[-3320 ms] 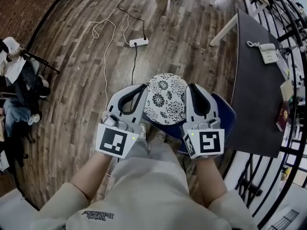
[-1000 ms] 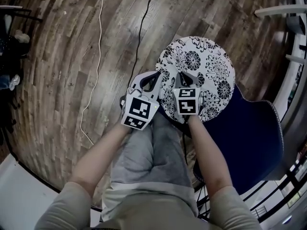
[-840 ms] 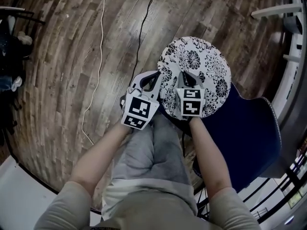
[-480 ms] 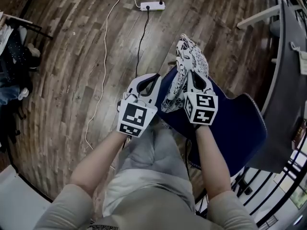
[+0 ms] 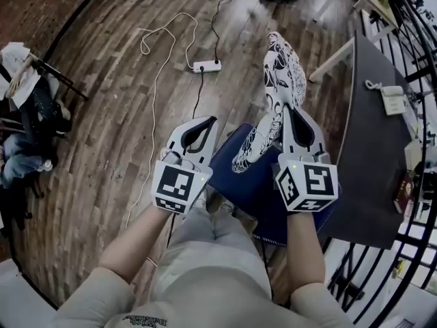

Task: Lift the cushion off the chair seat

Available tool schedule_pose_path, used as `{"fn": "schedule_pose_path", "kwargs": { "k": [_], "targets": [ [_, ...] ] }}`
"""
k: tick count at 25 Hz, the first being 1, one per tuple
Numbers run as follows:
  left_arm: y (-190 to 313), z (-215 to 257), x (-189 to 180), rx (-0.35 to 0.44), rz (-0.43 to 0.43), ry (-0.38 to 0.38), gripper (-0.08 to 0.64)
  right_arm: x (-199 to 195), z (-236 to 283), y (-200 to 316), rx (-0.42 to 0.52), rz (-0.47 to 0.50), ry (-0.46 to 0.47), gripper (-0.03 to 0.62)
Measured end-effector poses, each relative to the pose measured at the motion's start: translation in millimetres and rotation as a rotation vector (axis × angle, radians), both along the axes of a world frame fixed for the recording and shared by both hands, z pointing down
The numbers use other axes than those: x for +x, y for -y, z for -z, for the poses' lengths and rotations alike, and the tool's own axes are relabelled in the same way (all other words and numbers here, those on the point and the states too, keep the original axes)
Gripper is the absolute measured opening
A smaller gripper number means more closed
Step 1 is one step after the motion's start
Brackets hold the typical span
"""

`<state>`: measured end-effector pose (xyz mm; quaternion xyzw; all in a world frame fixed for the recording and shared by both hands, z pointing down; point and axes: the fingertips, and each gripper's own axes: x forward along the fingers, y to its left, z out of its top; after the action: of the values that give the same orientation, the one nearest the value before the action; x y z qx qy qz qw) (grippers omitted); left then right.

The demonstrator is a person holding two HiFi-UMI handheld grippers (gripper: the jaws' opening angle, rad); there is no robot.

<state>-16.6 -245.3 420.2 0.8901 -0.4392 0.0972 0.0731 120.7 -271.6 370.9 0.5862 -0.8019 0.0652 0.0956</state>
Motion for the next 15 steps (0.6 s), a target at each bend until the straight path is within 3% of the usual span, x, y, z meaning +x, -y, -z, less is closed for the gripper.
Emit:
{"fn": "schedule_pose_path", "kwargs": {
  "k": [7,15],
  "targets": [
    [-67,138,38,0.207,-0.034,-0.082,0.005,45,153,-81,0.324,0.0,-0.045,0.006],
    [-83,273,4,0.353,-0.048,-0.134,0.005,21,267,-108,0.461,0.012,-0.059,0.006]
  ]
}}
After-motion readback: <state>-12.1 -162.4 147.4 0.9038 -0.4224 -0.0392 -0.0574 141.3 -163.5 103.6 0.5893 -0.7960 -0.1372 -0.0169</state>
